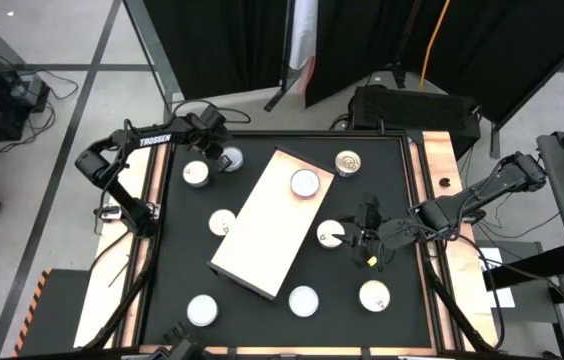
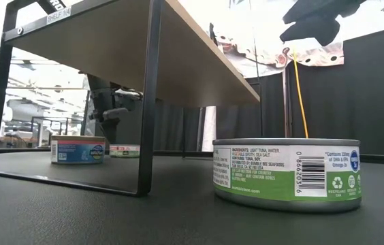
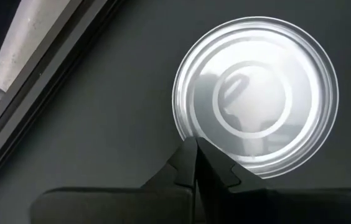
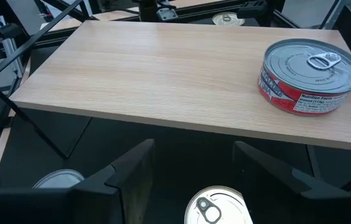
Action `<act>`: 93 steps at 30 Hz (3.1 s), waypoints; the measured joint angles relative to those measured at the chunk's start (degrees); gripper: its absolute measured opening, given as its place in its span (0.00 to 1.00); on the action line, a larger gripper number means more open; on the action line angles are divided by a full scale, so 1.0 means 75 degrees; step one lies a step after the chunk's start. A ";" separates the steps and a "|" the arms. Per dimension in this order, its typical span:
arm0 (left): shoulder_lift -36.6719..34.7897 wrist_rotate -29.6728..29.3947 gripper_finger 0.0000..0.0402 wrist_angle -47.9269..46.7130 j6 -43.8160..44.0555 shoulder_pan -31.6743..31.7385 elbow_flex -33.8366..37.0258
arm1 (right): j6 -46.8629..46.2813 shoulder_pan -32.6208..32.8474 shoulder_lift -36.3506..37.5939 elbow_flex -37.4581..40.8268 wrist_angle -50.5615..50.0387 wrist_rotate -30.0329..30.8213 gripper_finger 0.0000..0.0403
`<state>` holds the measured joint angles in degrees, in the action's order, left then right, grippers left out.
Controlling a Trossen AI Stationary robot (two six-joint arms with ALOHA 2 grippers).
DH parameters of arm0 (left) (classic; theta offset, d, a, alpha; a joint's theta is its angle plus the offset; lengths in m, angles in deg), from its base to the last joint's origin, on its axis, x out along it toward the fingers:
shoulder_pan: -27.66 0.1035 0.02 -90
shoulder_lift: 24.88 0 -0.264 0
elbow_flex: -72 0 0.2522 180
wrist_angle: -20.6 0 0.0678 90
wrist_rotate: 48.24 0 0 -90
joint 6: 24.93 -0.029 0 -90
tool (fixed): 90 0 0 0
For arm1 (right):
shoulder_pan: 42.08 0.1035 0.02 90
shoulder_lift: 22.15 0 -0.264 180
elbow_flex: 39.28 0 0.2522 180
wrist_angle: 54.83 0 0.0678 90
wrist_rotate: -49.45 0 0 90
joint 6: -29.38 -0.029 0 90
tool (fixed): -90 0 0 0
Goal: Stack canned seafood by type on shelf
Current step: Put the green tuna can on the shelf
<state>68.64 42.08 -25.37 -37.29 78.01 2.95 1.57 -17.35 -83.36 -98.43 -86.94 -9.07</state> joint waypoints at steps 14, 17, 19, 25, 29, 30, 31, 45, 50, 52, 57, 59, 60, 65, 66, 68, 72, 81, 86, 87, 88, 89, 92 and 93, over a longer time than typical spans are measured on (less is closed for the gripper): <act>-0.0035 -0.0015 0.01 0.0703 0.0009 0.0023 0.0444 | 0.0000 0.0001 0.0000 -0.0003 0.0000 -0.0005 0.52; -0.0035 -0.0013 0.01 0.0848 0.0012 0.0023 0.0552 | 0.0003 0.0001 0.0000 -0.0002 0.0001 -0.0005 0.52; -0.0035 -0.0015 0.01 0.0911 0.0124 0.0023 0.0622 | 0.0000 0.0001 0.0000 0.0000 0.0003 -0.0005 0.52; -0.0032 -0.0017 0.01 0.0905 0.0324 0.0023 0.0655 | 0.0002 0.0001 0.0000 0.0000 0.0003 -0.0005 0.52; -0.0201 -0.0035 0.00 0.0902 0.0402 0.0029 0.0684 | 0.0003 0.0001 0.0000 0.0000 0.0000 -0.0005 0.52; -0.0295 -0.0051 0.00 0.0886 0.0402 0.0030 0.0689 | 0.0002 0.0001 0.0000 -0.0001 0.0000 -0.0005 0.52; -0.0382 -0.0065 0.00 0.0846 0.0402 0.0029 0.0700 | 0.0003 0.0001 0.0000 -0.0003 0.0000 -0.0005 0.52; -0.0850 -0.0025 0.00 0.0478 0.0206 0.0035 0.0717 | 0.0003 0.0001 0.0000 0.0000 -0.0023 -0.0008 0.52; -0.0851 -0.0024 0.00 0.0023 -0.0024 0.0037 0.0710 | 0.0000 0.0001 -0.0001 -0.0003 -0.0023 -0.0008 0.52; -0.0854 0.0049 0.00 -0.0067 -0.0072 0.0038 0.0707 | 0.0002 0.0001 0.0000 0.0000 -0.0021 -0.0008 0.52; -0.0860 0.0146 0.00 -0.0018 -0.0259 0.0038 0.0916 | 0.0001 0.0001 -0.0002 -0.0001 -0.0021 -0.0014 0.52; -0.0860 0.0146 0.00 0.0047 -0.0259 0.0038 0.0941 | 0.0003 0.0001 0.0000 -0.0002 -0.0020 -0.0014 0.52; -0.0863 0.0149 0.00 0.0061 -0.0256 0.0038 0.0941 | 0.0000 0.0001 -0.0003 -0.0003 -0.0020 -0.0014 0.52; -0.0866 0.0149 0.00 0.0161 -0.0215 0.0038 0.0944 | 0.0000 0.0001 -0.0001 -0.0001 -0.0017 -0.0015 0.52; -0.0866 0.0149 0.00 0.0159 -0.0210 0.0038 0.0941 | 0.0002 0.0001 -0.0003 -0.0002 -0.0015 -0.0014 0.52; -0.0866 0.0146 0.00 0.0147 -0.0201 0.0035 0.0926 | 0.0003 0.0001 -0.0003 -0.0003 -0.0014 -0.0014 0.52; -0.0868 0.0140 0.00 -0.0087 -0.0204 0.0035 0.0772 | 0.0000 -0.0001 -0.0003 0.0000 -0.0012 -0.0014 0.52; -0.0871 0.0114 0.00 -0.0030 -0.0373 0.0035 0.0688 | 0.0000 0.0001 -0.0003 0.0000 -0.0015 -0.0014 0.52; -0.0871 0.0119 0.00 -0.0024 -0.0408 0.0035 0.0688 | 0.0001 -0.0001 -0.0003 -0.0003 -0.0017 -0.0014 0.52; -0.0871 0.0122 0.00 0.0003 -0.0411 0.0035 0.0688 | 0.0002 0.0000 -0.0003 0.0000 -0.0017 -0.0017 0.52; -0.0871 0.0122 0.00 0.0063 -0.0421 0.0035 0.0703 | 0.0003 0.0001 -0.0002 0.0000 -0.0017 -0.0014 0.52; -0.0871 0.0133 0.00 0.0091 -0.0431 0.0035 0.0727 | 0.0003 -0.0001 -0.0001 -0.0001 -0.0017 -0.0016 0.52; -0.0871 0.0144 0.00 0.0043 -0.0428 0.0035 0.0824 | 0.0001 0.0001 -0.0002 -0.0001 -0.0017 -0.0042 0.52; -0.0871 0.0146 0.00 0.0028 -0.0425 0.0035 0.0828 | 0.0000 0.0001 -0.0002 0.0000 -0.0018 -0.0043 0.52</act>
<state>62.10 43.17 -25.16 -40.48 78.27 9.16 1.57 -17.34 -83.38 -98.43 -87.08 -9.39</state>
